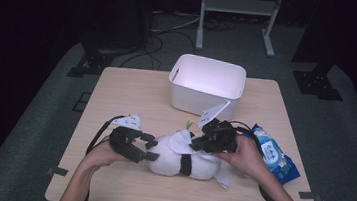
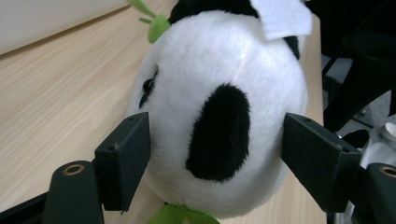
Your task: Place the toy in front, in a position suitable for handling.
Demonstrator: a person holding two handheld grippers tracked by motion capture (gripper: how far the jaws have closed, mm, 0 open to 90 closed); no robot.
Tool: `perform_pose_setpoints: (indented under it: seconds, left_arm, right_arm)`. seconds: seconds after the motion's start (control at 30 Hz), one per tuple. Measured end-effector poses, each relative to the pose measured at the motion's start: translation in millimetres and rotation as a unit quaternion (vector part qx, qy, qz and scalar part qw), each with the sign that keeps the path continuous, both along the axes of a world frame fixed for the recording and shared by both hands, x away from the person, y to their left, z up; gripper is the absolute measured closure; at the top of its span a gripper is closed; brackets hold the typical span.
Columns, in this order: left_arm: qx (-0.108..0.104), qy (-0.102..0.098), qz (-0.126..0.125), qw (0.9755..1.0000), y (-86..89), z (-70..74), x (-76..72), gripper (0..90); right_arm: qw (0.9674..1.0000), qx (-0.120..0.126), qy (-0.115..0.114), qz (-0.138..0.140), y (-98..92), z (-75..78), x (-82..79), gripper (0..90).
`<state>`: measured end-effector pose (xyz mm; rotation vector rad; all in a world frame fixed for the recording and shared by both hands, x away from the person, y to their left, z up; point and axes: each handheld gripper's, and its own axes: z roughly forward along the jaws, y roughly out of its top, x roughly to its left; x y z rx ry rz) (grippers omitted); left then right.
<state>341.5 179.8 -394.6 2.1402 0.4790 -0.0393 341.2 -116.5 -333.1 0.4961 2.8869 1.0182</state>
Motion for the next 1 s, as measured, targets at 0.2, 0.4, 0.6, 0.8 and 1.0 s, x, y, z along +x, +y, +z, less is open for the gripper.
perform_pose_setpoints:
  seconds: [0.2,0.4,0.6,0.8,1.0]
  left_arm:
    - [-0.021,-0.02,-0.01,0.9995,-11.2,12.9,-5.1,23.4]
    - [0.002,-0.041,-0.012,0.9991,-26.9,12.7,-6.0,26.2]
    - [-0.006,-0.038,-0.005,0.9992,-23.8,7.9,-5.8,30.6]
    - [-0.008,-0.036,-0.001,0.9993,-22.3,6.9,-5.3,31.0]
    - [-0.009,-0.036,-0.001,0.9993,-21.0,6.2,-5.8,31.0]
  right_arm:
    - [0.9998,0.009,0.015,0.007,3.2,-5.1,-1.5,82.5]
    - [0.9998,-0.002,0.004,0.017,7.4,-3.1,-4.1,82.4]
    - [0.9999,0.012,0.01,0.001,-15.3,-0.2,-6.3,82.8]
    - [0.9996,0.011,0.005,-0.027,-42.5,1.3,-6.7,82.7]
    - [0.9965,0.013,0.015,-0.081,-83.4,-6.7,-1.9,82.8]
